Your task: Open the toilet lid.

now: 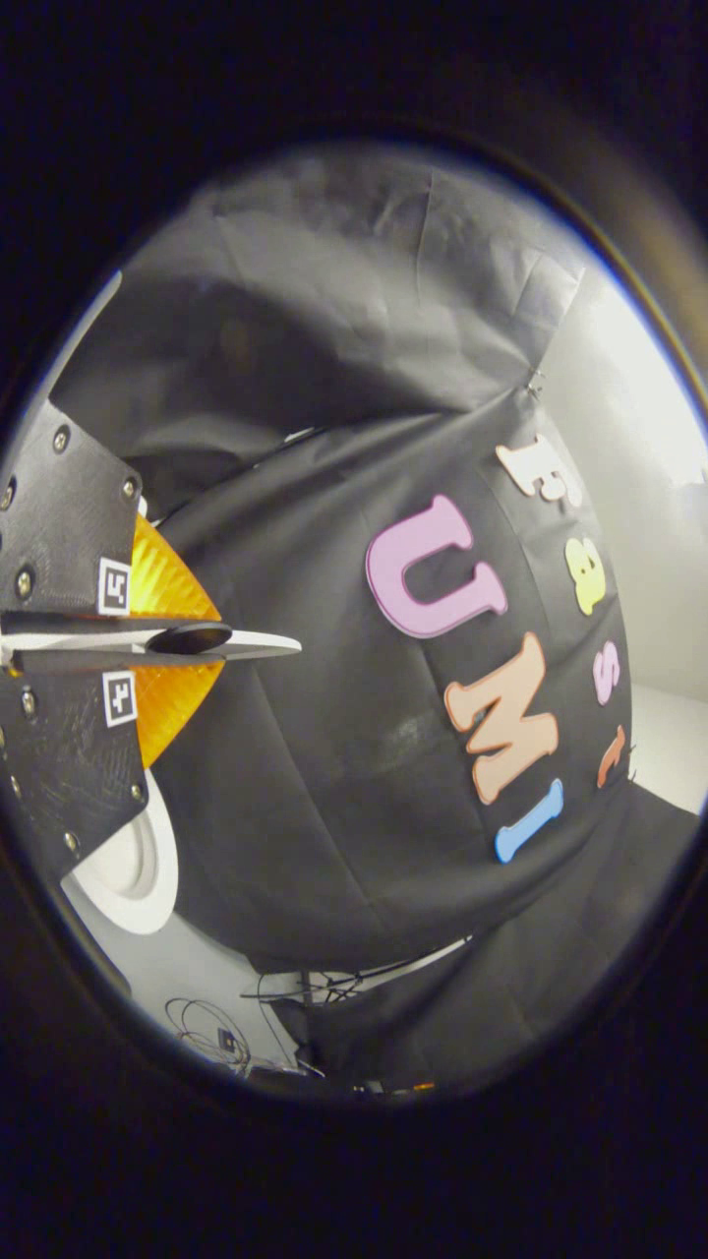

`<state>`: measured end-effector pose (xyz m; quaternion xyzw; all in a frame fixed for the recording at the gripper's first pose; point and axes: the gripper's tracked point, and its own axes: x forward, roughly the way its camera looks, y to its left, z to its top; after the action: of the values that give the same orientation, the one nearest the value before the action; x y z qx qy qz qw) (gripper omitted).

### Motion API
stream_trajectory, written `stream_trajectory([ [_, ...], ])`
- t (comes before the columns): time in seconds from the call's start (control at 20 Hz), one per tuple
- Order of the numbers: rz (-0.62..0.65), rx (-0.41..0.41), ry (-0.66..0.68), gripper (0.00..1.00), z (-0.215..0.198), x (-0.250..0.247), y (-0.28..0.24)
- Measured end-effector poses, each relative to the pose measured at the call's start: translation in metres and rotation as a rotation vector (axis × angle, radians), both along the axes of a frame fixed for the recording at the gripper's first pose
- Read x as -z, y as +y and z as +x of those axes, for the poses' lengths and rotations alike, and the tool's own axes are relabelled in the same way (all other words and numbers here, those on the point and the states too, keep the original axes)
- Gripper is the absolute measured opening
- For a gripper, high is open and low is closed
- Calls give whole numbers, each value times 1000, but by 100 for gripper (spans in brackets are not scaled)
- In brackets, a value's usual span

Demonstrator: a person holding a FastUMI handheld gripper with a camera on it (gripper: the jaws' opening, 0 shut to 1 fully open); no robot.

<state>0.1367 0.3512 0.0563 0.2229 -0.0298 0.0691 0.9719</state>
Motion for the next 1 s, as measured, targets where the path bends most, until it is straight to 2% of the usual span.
stream_trajectory([
  [0.45,-34,-135,-48,10,-18,-18,103],
  [1.0,-109,-235,-38,10,-22,-17,152],
])
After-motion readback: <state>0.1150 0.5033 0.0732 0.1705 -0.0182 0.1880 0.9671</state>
